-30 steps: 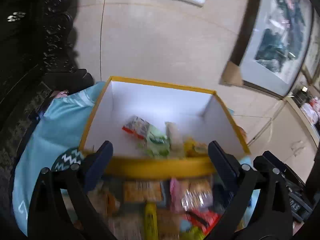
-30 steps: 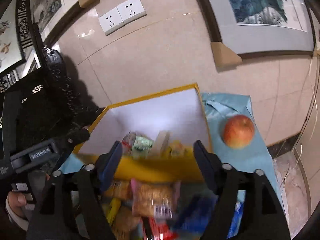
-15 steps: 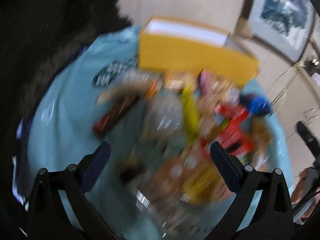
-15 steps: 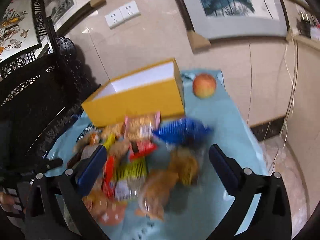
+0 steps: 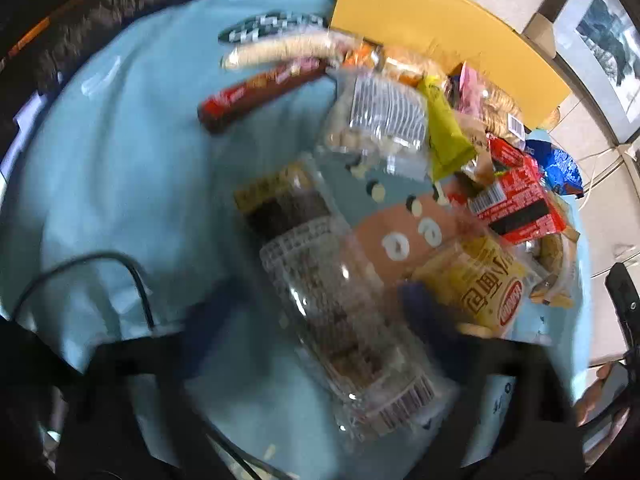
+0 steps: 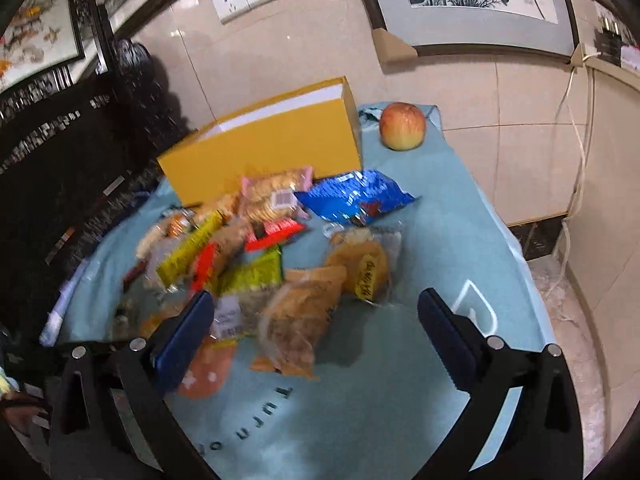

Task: Organize snacks
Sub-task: 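Grasp the clear black-labeled tube snack with the left tool while the right tool grasps a brown bread bag, then carry both snacks into the yellow box and open both tools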

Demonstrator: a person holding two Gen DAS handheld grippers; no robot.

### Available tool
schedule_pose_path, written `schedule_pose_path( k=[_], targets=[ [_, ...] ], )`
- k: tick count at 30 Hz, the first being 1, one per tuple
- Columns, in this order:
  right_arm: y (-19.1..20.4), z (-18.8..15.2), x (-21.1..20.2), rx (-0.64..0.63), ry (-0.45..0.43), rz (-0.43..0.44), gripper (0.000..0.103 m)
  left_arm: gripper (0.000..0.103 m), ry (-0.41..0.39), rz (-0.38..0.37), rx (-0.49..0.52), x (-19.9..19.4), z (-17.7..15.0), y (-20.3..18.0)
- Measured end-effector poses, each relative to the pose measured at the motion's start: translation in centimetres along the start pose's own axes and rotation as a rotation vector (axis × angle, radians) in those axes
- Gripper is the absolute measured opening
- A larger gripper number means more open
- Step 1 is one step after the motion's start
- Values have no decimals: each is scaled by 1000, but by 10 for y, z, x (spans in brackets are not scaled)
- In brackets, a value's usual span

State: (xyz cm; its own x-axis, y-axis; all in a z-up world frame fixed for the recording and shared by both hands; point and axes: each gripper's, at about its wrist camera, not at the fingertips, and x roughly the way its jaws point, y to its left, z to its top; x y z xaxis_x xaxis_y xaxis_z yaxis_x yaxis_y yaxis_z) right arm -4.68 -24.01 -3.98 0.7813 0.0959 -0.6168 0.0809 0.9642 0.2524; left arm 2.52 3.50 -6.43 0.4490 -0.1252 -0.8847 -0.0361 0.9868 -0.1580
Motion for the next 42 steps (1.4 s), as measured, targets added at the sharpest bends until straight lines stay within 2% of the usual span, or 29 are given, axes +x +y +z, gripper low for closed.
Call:
schedule_pose_path(
  k=[2, 8, 11, 12, 13, 14, 17, 21, 26, 35, 38, 42],
  targets=[
    [1, -3, 5, -14, 28, -38, 102, 49, -7, 9, 31, -1, 1, -2],
    [17, -6, 21, -67, 77, -85, 102, 38, -27, 12, 69, -2, 6, 1],
    [33, -6, 37, -127, 109, -118, 100, 38, -26, 0, 69, -1, 9, 5],
    [37, -6, 44, -147, 125, -141, 87, 38, -28, -1, 69, 0, 10, 5],
    [40, -7, 55, -166, 163, -157, 61, 38, -30, -1, 70, 1, 10, 4],
    [42, -9, 64, -174, 207, -146, 49, 38, -33, 0, 75, 2, 11, 4],
    [42, -9, 66, -160, 220, -146, 40, 37, -42, -3, 88, 2, 10, 3],
    [23, -4, 47, -53, 207, -34, 39, 35, -35, -67, 79, -3, 11, 8],
    [11, 5, 23, 4, 168, 32, 39, 34, -61, -112, 87, -16, 12, 5],
    [16, 16, 5, 11, 114, 94, 39, 33, -132, -134, 122, -49, 16, -6],
    [19, 23, 0, 11, 82, 113, 39, 32, -160, -153, 145, -66, 26, -15],
    [26, 48, -18, -3, -5, 157, 39, 33, -254, -163, 179, -96, 48, -34]
  ],
)
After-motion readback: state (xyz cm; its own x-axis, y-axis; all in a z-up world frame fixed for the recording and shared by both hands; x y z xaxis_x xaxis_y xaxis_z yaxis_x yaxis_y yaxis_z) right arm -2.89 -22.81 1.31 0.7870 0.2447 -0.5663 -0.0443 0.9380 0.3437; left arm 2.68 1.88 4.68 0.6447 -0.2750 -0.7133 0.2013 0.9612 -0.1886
